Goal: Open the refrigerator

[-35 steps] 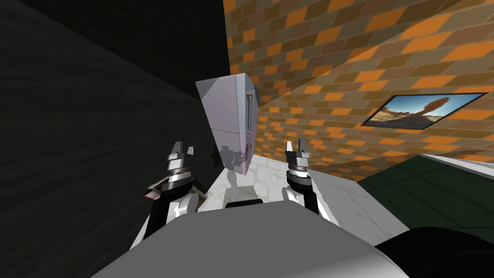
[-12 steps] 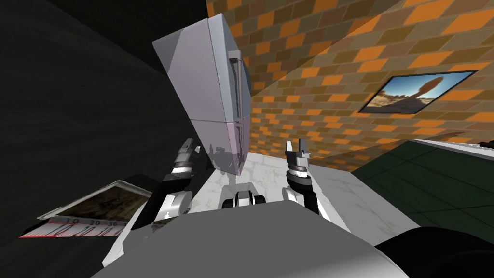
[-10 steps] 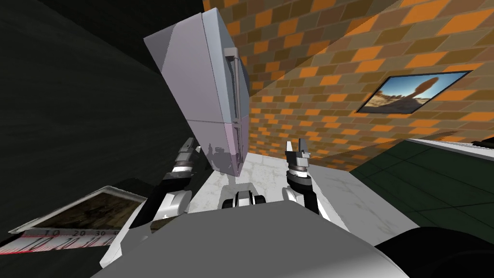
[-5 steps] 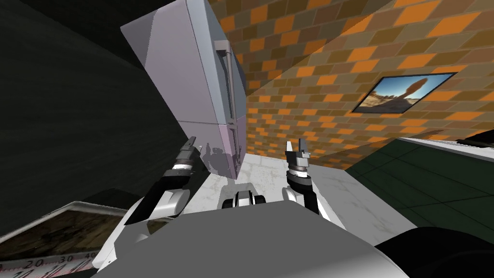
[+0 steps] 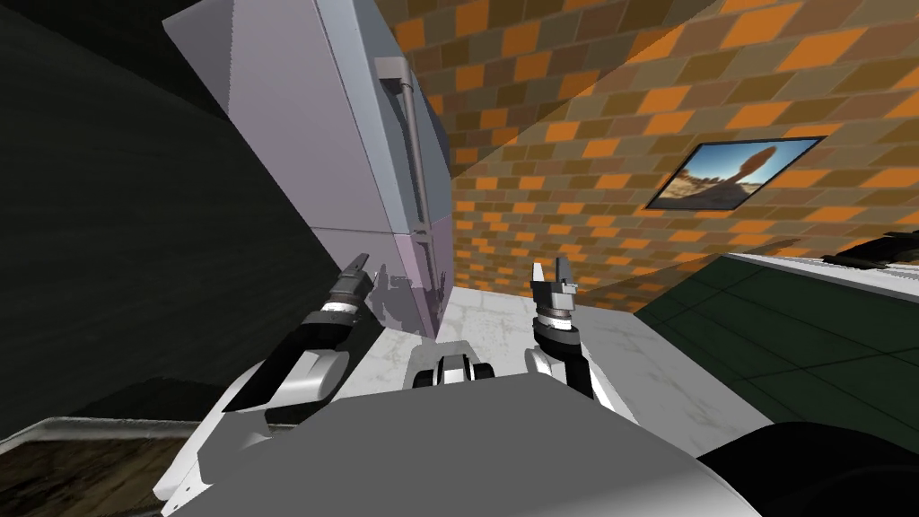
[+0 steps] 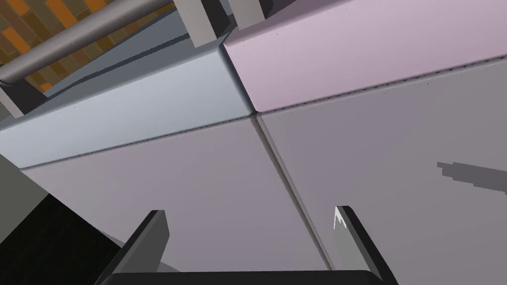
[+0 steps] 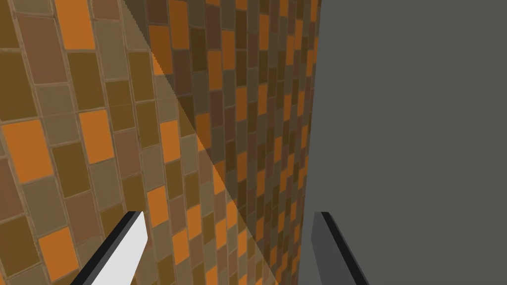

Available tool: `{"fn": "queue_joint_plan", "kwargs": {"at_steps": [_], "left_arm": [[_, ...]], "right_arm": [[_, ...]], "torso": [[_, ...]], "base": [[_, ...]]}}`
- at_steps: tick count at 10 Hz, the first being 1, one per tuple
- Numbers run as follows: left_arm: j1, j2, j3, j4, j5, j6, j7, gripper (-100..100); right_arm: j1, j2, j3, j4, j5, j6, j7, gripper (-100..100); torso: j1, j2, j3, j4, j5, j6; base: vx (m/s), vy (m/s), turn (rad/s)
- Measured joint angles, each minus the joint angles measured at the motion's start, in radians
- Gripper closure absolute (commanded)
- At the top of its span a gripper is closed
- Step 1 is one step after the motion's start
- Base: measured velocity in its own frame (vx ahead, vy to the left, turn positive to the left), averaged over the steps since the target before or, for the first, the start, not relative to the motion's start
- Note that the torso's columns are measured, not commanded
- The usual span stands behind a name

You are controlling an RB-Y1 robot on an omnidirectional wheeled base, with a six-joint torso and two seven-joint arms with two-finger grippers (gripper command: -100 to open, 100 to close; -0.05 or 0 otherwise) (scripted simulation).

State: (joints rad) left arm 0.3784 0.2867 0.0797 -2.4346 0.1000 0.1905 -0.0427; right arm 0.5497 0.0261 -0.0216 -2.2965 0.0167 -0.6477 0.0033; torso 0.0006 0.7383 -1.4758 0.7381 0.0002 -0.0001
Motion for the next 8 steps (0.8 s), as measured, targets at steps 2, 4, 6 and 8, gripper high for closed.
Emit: {"fn": "queue_joint_plan", "kwargs": {"at_steps": [2,4,6,8], "left_arm": [[-0.007,0.029,0.003,-0.009,0.001,0.048,0.007,-100],[-0.017,0.056,0.002,-0.014,-0.001,0.101,0.012,-100],[-0.026,0.086,0.005,-0.016,0.000,0.156,0.020,-100],[-0.037,0.118,0.011,-0.021,0.003,0.218,0.030,-100]], "right_arm": [[0.000,0.000,0.000,0.000,0.000,0.000,0.000,0],[0.000,0.000,0.000,0.000,0.000,0.000,0.000,0],[0.000,0.000,0.000,0.000,0.000,0.000,0.000,0],[0.000,0.000,0.000,0.000,0.000,0.000,0.000,0]], "torso": [[-0.001,-0.001,0.000,0.000,0.000,0.000],[-0.001,0.000,0.000,0.000,0.000,0.000],[-0.001,-0.001,-0.001,0.000,0.000,0.000],[-0.001,0.000,0.000,0.000,0.000,0.000]], "base": [[0.080,-0.052,-0.068],[0.082,-0.045,-0.071],[0.105,-0.057,-0.082],[0.099,-0.051,-0.087]]}}
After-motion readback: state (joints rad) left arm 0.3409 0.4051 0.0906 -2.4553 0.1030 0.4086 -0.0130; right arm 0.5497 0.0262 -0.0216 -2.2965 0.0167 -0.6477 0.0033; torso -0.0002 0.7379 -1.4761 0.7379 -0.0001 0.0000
